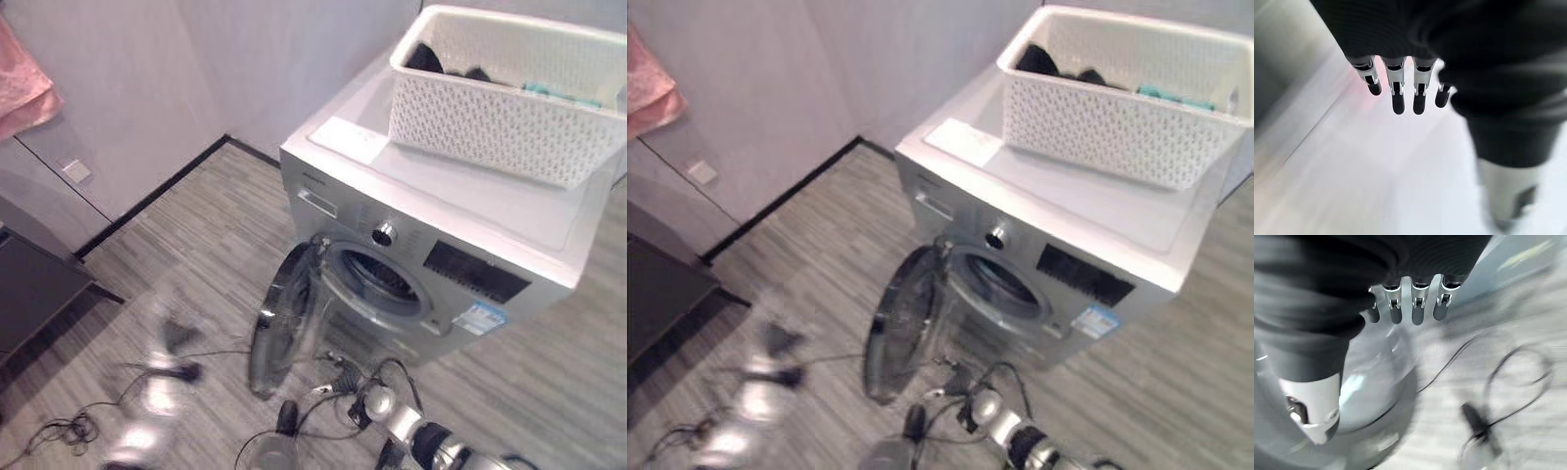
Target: Grab the laundry basket,head to the washer,open it,put in the laundry and shut it.
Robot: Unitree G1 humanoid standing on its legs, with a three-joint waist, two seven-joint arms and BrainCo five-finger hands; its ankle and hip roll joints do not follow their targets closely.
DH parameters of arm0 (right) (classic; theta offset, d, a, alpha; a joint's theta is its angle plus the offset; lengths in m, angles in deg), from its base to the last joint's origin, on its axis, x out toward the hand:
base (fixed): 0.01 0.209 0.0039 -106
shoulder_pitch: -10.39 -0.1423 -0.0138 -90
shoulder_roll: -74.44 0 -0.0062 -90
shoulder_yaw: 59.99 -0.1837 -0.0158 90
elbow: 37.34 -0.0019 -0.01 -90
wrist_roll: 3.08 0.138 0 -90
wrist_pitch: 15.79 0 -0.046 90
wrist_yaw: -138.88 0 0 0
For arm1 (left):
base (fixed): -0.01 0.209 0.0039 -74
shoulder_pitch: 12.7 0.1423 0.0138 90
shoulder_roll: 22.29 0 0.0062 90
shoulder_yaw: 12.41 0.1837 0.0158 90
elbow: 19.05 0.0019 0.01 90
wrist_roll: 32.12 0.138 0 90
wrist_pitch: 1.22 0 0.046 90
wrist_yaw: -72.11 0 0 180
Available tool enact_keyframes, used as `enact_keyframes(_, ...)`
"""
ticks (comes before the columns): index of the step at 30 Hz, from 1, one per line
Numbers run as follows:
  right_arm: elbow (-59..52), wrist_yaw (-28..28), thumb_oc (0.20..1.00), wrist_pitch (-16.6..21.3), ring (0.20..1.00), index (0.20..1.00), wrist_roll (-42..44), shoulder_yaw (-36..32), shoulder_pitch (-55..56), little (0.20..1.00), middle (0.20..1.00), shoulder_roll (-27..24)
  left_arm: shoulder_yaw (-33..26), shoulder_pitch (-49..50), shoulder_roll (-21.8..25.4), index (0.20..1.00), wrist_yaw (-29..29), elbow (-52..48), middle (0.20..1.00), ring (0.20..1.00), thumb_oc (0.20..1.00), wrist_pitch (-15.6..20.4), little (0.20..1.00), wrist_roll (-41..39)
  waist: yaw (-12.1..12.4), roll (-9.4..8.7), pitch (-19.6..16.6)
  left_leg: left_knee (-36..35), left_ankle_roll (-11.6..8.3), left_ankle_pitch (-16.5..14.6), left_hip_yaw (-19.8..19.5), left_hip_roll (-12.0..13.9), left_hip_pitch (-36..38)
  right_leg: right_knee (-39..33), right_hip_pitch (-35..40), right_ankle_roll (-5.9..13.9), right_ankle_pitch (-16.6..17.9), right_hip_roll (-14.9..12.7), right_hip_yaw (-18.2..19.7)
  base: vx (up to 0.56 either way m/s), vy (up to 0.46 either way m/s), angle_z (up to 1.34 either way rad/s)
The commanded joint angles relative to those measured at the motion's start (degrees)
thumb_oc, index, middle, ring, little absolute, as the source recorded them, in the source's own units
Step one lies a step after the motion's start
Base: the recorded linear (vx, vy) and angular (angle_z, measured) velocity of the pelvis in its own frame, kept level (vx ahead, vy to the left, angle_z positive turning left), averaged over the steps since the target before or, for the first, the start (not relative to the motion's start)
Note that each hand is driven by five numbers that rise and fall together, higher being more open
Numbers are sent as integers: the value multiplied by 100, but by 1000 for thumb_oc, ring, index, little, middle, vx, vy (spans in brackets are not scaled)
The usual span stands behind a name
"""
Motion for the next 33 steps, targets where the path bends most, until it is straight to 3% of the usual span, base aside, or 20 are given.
enact_keyframes(1,332,100,1000,217,1000,1000,-336,-95,-329,1000,1000,400,14,-359,-115,1000,-298,-151,1000,1000,1000,478,1000,595,-25,-388,1,31,-179,-506,130,111,194,205,35,196,-443,-428,473,17,-32,7)
enact_keyframes(2,332,100,1000,217,1000,1000,-337,-92,-330,1000,1000,399,7,-352,-120,1000,-292,-162,1000,1000,1000,473,1000,596,-29,-389,-2,31,-177,-500,129,107,188,202,31,196,-437,-432,472,0,0,0)
enact_keyframes(5,430,6,1000,271,1000,1000,-372,-459,-21,1000,1000,239,65,-623,-463,1000,-80,-1128,1000,1000,1000,1036,1000,-9,-160,-403,-91,31,-174,-586,160,136,373,237,115,170,-525,-364,537,79,-37,-2)
enact_keyframes(6,637,-84,1000,249,1000,1000,-319,-706,87,1000,1000,136,506,-623,-686,1000,762,-1343,1000,1000,1000,1611,1000,-1545,-237,-347,-95,31,-149,-585,191,137,443,267,140,162,-535,-343,566,34,-18,-7)
enact_keyframes(7,638,-83,1000,252,1000,1000,-321,-715,84,1000,1000,131,497,-630,-684,1000,797,-1341,1000,1000,1000,1617,1000,-1585,-231,-351,-99,31,-142,-552,190,126,416,262,114,161,-503,-352,569,0,0,0)
enact_keyframes(8,676,-106,1000,214,1000,1000,-289,-854,136,1000,1000,58,742,-539,-693,1000,1440,-1349,1000,1000,1000,1785,1000,-2546,-297,-302,-101,31,-131,-595,216,130,472,282,137,162,-525,-333,586,25,30,-3)
enact_keyframes(9,700,-32,1000,164,1000,1000,-253,-1094,267,1000,1000,-113,1162,-248,-427,1000,2729,-1256,1000,1000,1000,1685,1000,-3861,-422,-203,-112,31,-107,-629,287,132,532,308,135,167,-510,-310,666,31,29,-7)
enact_keyframes(12,723,42,1000,160,1000,1000,-267,-1158,324,1000,1000,-163,1312,-163,-323,1000,3160,-1194,1000,1000,1000,1665,1000,-4358,-468,-187,-141,31,-102,-606,312,129,513,302,99,167,-479,-312,701,17,25,-24)
enact_keyframes(13,759,211,1000,172,1000,1000,-334,-1189,399,1000,1000,-254,1807,-124,-170,1000,4201,-764,1000,1000,1000,1423,1000,-5429,-613,-149,-156,31,-121,-611,382,157,557,299,90,179,-466,-290,769,33,24,-12)
enact_keyframes(14,723,318,1000,196,1000,1000,-398,-1150,449,1000,1000,-304,2071,-164,-131,1000,4740,-414,1000,1000,1000,1178,1000,-6181,-714,-131,-159,31,-130,-635,439,177,604,308,90,185,-478,-268,824,41,35,-4)
enact_keyframes(17,616,623,1000,312,1000,1000,-596,-1051,609,1000,1000,-476,2916,-380,528,1000,5846,270,1000,1000,1000,633,1000,-6796,-915,-101,-246,31,-138,-655,574,189,644,276,50,206,-440,-240,980,68,36,-45)
enact_keyframes(18,535,840,1000,389,1000,1000,-735,-901,717,1000,1000,-681,4221,-729,1679,1000,6454,1080,1000,1000,1000,325,1000,-6373,-1144,-22,-293,31,-138,-716,746,218,754,255,38,250,-394,-210,1154,80,46,-45)
enact_keyframes(19,535,840,1000,388,1000,1000,-736,-911,716,1000,1000,-681,4236,-747,1676,1000,6454,1090,1000,1000,1000,329,1000,-6372,-1136,-30,-307,31,-135,-698,744,208,727,251,13,250,-379,-218,1155,78,50,-34)
enact_keyframes(22,572,767,1000,262,1000,1000,-646,-897,626,1000,1000,-726,5147,-1307,1926,1000,6108,1693,1000,1000,1000,260,1000,-4961,-1219,7,-312,31,-108,-711,790,202,722,266,-40,259,-367,-223,1204,21,20,-31)
enact_keyframes(26,572,767,1000,262,1000,1000,-647,-899,626,1000,1000,-726,5151,-1310,1925,1000,6108,1695,1000,1000,1000,260,1000,-4961,-1216,7,-312,31,-108,-711,791,202,723,267,-41,259,-367,-223,1205,2,1,-2)
enact_keyframes(27,577,692,1000,174,1000,1000,-604,-800,558,1000,1000,-670,5329,-1714,1372,1000,5702,2505,1000,1000,1000,232,1000,-3673,-1292,-45,-310,31,-94,-723,793,190,728,259,-41,253,-387,-228,1216,0,0,0)
enact_keyframes(29,215,583,1000,1,1000,1000,-645,-564,341,1000,1000,-574,4734,-2556,-918,1000,4208,5687,1000,1000,1000,10,1000,-1395,-1413,-139,-169,31,-68,-718,797,175,706,277,-92,225,-417,-225,1253,-22,39,7)
enact_keyframes(30,211,584,1000,-3,1000,1000,-643,-572,329,1000,1000,-602,4736,-2596,-977,1000,4184,5760,1000,1000,1000,48,1000,-1377,-1412,-119,-165,31,-66,-700,789,169,684,278,-110,224,-404,-231,1248,-126,51,4)
enact_keyframes(32,-127,533,1000,-25,1000,1000,-727,-302,-48,1000,1000,-593,4448,-3529,-1928,1000,3518,8248,1000,1000,1000,-287,1000,-666,-1651,-214,69,31,-74,-649,898,181,533,325,-425,207,-337,-189,1386,-180,52,-14)
enact_keyframes(33,-212,534,1000,-11,1000,1000,-714,-272,-112,1000,1000,-612,4317,-3665,-1958,1000,3413,8553,1000,1000,1000,-342,1000,-677,-1677,-237,100,31,-79,-635,922,195,511,333,-474,209,-318,-178,1412,-127,18,-22)
